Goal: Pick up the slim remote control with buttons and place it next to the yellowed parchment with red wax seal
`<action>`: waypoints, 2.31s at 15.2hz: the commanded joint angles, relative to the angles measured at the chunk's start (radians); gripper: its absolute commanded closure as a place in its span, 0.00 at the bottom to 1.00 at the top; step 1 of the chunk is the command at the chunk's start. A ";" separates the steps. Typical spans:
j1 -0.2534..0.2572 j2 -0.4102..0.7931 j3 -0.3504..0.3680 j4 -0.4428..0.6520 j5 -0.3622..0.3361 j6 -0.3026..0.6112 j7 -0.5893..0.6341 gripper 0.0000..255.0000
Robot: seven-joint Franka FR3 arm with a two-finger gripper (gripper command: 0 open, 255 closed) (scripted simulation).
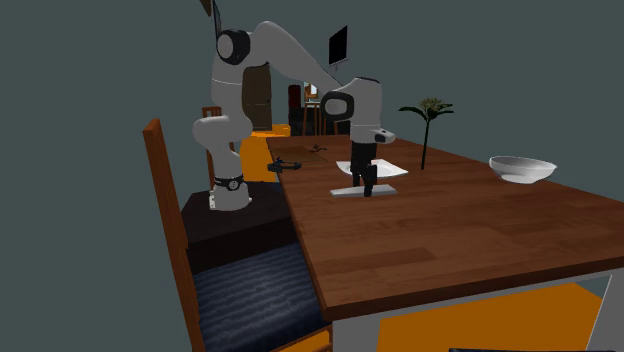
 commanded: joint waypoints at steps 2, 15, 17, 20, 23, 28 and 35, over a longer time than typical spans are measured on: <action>0.000 0.002 0.000 0.000 0.000 0.002 0.000 0.00; 0.000 0.002 0.000 0.000 0.000 0.002 0.000 1.00; -0.001 -0.013 0.001 0.008 0.003 -0.021 -0.002 1.00; -0.002 -0.034 0.002 0.023 0.007 -0.057 -0.005 1.00; -0.003 -0.054 0.003 0.040 0.012 -0.093 -0.007 1.00; -0.004 -0.083 0.005 0.072 0.018 -0.154 -0.011 1.00; -0.005 -0.116 0.006 0.126 0.024 -0.240 -0.014 1.00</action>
